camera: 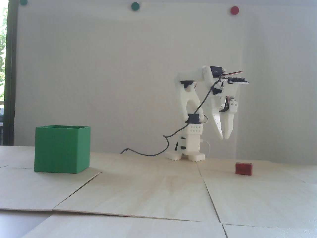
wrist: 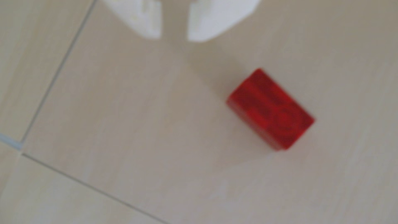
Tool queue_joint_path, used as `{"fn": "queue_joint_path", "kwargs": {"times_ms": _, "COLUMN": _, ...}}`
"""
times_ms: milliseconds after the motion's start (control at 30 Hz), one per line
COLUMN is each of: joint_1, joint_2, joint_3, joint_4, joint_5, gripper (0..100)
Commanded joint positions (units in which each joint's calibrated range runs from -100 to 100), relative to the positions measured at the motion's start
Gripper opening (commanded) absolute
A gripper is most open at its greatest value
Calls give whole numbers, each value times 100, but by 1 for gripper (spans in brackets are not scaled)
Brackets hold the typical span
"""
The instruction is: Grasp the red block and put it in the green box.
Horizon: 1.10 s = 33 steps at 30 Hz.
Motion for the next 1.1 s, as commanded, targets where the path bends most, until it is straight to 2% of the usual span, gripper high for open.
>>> {"fn": "queue_joint_path", "kwargs": {"times_ms": 0, "joint_1": 651, "joint_2": 1215, "joint_3": -699, "joint_4": -418, "joint_5": -2, "gripper": 3}}
{"fn": "queue_joint_path", "kwargs": {"times_ms": 167, "joint_1": 1070, "joint_2": 2296, "joint_3": -1613, "joint_4": -368, "joint_5": -388, "gripper": 2}}
{"fn": "queue_joint_path", "kwargs": {"times_ms": 300, "joint_1": 1094, "joint_2": 2557, "joint_3": -1906, "joint_4": 459, "joint_5": -434, "gripper": 2}}
{"fn": "queue_joint_path", "kwargs": {"times_ms": 500, "joint_1": 1174, "joint_2": 2628, "joint_3": -2518, "joint_4": 1066, "joint_5": -1314, "gripper": 2}}
{"fn": "queue_joint_path", "kwargs": {"times_ms": 700, "joint_1": 1464, "joint_2": 3031, "joint_3": -3414, "joint_4": 1057, "joint_5": -1356, "gripper": 3}}
{"fn": "queue_joint_path", "kwargs": {"times_ms": 933, "joint_1": 1826, "joint_2": 4428, "joint_3": -5295, "joint_4": 1150, "joint_5": -1366, "gripper": 3}}
{"fn": "queue_joint_path", "kwargs": {"times_ms": 1067, "joint_1": 1858, "joint_2": 5084, "joint_3": -6120, "joint_4": 1715, "joint_5": -1356, "gripper": 3}}
